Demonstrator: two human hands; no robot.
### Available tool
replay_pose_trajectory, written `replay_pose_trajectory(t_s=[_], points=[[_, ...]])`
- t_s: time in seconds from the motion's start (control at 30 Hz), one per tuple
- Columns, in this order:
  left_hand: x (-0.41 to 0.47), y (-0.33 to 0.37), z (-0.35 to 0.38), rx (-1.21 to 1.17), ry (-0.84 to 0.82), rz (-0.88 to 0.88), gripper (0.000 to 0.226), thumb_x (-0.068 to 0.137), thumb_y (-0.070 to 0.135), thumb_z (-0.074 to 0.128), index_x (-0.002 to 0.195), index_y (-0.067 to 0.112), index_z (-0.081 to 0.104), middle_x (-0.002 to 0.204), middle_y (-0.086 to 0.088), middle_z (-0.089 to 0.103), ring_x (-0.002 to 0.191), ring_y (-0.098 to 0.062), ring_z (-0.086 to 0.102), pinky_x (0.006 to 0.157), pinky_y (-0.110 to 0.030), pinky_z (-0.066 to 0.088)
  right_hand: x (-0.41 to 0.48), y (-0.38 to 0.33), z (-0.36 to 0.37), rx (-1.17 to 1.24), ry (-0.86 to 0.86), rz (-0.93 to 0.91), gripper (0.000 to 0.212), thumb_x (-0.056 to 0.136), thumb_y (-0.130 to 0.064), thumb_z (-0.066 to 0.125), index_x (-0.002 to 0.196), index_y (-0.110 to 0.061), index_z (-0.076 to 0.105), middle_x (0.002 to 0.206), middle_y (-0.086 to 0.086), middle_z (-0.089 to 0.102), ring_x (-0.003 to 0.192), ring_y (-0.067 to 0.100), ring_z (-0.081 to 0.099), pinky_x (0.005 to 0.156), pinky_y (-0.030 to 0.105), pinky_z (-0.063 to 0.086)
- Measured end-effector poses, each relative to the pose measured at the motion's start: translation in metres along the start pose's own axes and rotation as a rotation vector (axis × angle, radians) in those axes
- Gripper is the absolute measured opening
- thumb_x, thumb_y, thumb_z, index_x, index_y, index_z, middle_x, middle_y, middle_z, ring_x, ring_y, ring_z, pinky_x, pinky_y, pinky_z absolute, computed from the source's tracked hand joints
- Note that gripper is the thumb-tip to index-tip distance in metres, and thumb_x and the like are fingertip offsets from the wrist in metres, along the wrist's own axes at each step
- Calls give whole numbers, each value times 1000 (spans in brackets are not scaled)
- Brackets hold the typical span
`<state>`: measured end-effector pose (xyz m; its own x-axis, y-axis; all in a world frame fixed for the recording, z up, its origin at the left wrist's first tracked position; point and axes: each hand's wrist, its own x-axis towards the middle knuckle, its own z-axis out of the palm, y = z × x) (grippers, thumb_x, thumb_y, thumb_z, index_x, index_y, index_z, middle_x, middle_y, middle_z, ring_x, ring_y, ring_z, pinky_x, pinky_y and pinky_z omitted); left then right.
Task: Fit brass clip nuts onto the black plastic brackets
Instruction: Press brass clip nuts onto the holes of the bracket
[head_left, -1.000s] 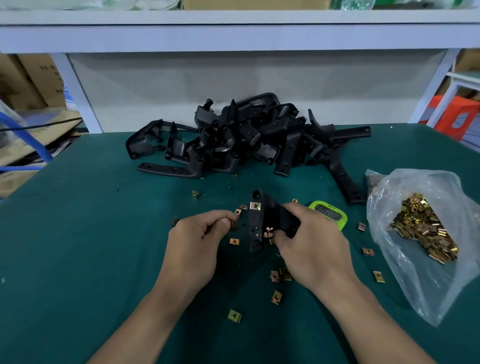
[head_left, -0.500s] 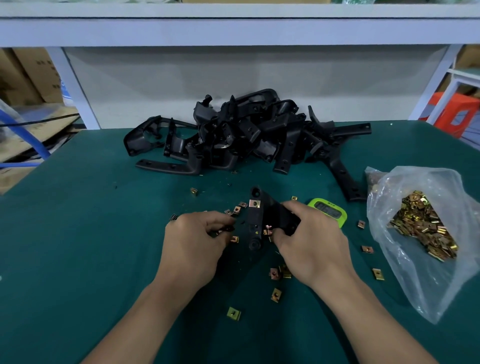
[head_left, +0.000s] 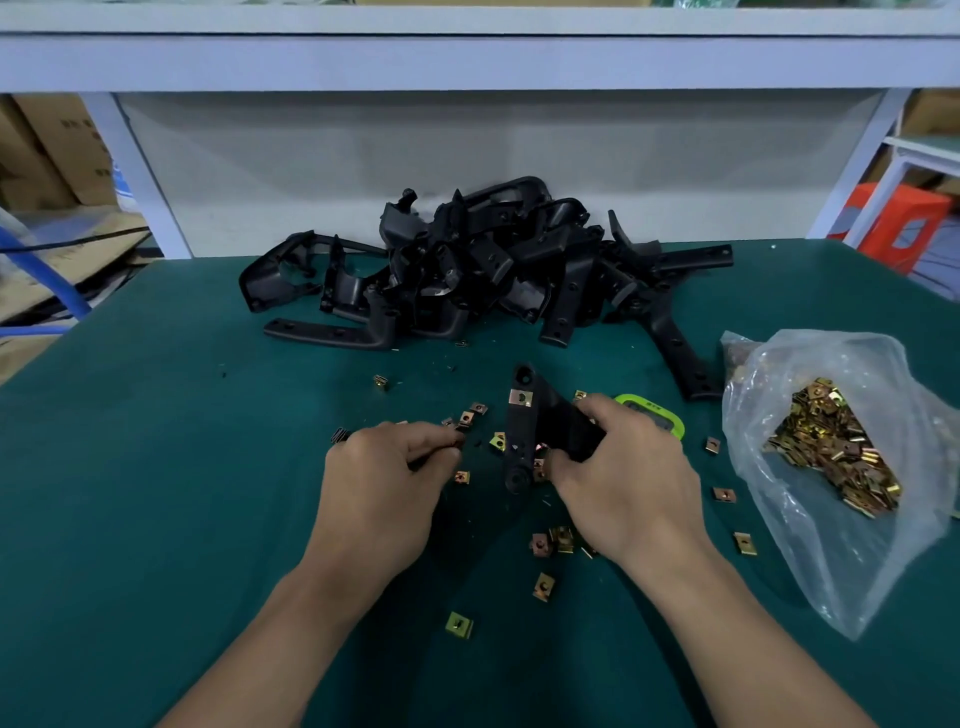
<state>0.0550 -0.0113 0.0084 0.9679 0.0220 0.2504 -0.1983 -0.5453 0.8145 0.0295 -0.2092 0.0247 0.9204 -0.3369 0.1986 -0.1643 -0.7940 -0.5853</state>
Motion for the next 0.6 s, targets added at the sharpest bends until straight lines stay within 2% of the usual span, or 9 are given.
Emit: replay_pose_trajectory(t_s=[0.1,0.17,0.27,0.37,0.4,0.47,0.53,0.6], points=[[0,1,-2,20,-83,-48,19,85,18,80,86,37,80,74,41,66,79,22,61,64,5,40,4,2,-11,-110,-137,-24,22,81,-52,66,80,-31,60,71,-9,61,73,25,61,59,34,44],[-2,3,-3,42,-111,-33,19,84,18,82,88,36,79,71,34,68,79,21,62,64,5,41,4,2,-19,-180,-314,-79,24,80,-54,67,80,-30,63,73,-7,65,76,25,63,61,33,48],[-3,5,-4,138,-136,63,25,79,17,87,90,38,78,78,31,64,82,24,59,76,7,37,0,0,-22,-116,-520,-131,25,75,-52,75,77,-28,67,66,-7,66,66,17,64,56,29,46],[-5,7,-4,212,-111,109,25,78,26,88,91,44,76,90,25,54,86,12,55,77,7,32,-4,-4,-15,-48,-528,-158,26,72,-49,77,75,-24,70,64,-5,68,64,18,65,57,33,51],[-6,7,-4,224,-108,124,24,79,34,85,100,43,77,95,23,53,92,6,53,82,2,33,-4,-4,-13,-49,-507,-172,27,73,-48,77,75,-23,69,64,-4,68,64,19,65,57,35,52],[-11,9,-8,260,-129,193,38,79,50,77,116,42,74,101,24,52,100,-6,55,91,-15,40,-3,-3,-14,-55,-465,-170,29,76,-48,74,73,-20,67,62,-3,66,62,22,62,56,37,50],[-17,16,-10,304,-197,288,41,74,61,67,110,43,76,99,24,54,101,-6,56,94,-22,43,0,-1,-19,-68,-424,-150,27,78,-48,71,72,-23,66,62,-5,64,62,21,60,53,33,46],[-25,23,-9,322,-346,327,42,69,69,61,103,48,75,100,25,57,105,-2,54,97,-21,43,1,2,-24,-124,-378,-150,22,80,-49,67,75,-28,65,67,-5,64,67,23,61,56,32,44]])
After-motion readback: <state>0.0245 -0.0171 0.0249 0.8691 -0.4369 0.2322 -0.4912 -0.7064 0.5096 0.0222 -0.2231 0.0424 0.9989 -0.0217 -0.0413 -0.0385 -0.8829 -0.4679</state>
